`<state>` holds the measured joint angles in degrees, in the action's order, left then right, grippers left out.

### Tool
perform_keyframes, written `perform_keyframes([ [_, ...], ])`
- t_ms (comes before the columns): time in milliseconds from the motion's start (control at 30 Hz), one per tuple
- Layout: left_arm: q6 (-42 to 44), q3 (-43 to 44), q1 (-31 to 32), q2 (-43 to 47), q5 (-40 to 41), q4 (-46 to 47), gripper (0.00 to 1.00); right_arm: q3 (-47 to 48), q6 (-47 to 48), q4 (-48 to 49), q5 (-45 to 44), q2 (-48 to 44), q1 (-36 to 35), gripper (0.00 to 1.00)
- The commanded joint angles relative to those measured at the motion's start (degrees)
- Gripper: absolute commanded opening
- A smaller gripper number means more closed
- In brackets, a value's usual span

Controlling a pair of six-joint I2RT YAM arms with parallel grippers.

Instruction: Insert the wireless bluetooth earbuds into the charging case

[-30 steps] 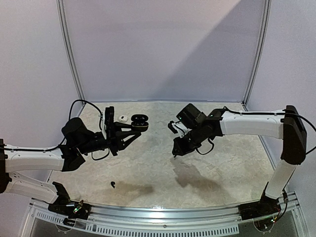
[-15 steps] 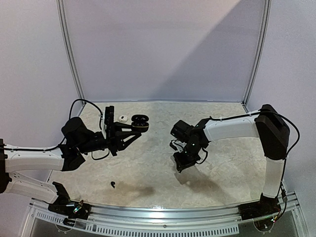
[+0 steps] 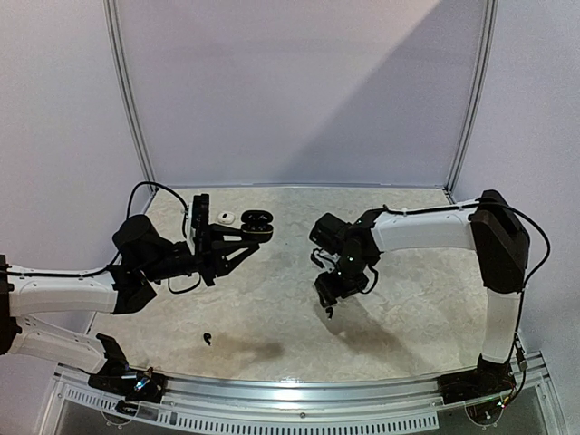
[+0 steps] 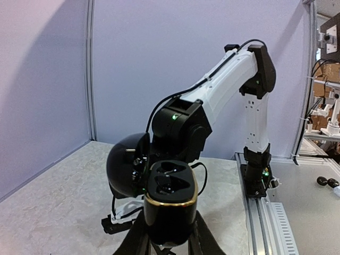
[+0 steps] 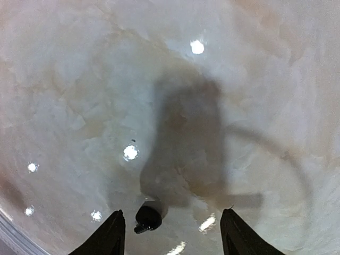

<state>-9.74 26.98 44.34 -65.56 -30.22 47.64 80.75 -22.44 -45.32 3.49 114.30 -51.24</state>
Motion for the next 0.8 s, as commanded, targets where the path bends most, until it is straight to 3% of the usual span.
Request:
perform_keyframes([
  [0,-0.87,1.67,-0.65,0.95,0.18,1.45,0.00,2.55,5.02,0.94,-6.83,-9.03,0.33,0.69],
  [133,-2.74,2.94,-0.87,0.74,0.03,2.36,0.00,1.95,10.74,5.95,-6.52,-19.51,0.31,0.76],
  [267,-5.85,4.62,-1.14,0.56,-0.48,3.52,0.00,-2.51,14.66,21.19,3.14,-28.03,0.26,0.77],
  [300,-6.78,5.11,-1.18,0.58,-0.60,3.78,0.00,-4.73,16.20,27.00,6.67,-30.12,0.18,0.94],
  [367,-8.62,6.15,-1.27,0.90,-1.08,3.98,0.00,-9.07,17.23,40.01,11.68,-33.61,-0.26,0.99],
  [467,-10.83,7.52,-1.27,1.66,-2.36,4.24,0.00,-11.49,20.95,53.05,15.11,-35.40,-2.60,0.98],
  [567,-12.43,8.61,-1.27,2.54,-3.14,4.11,0.00,-8.69,25.36,55.38,17.36,-33.60,-4.27,0.95],
  [767,-14.13,9.92,-1.18,3.81,-3.43,4.18,0.00,-7.26,23.53,60.91,22.38,-29.59,-4.86,0.82],
])
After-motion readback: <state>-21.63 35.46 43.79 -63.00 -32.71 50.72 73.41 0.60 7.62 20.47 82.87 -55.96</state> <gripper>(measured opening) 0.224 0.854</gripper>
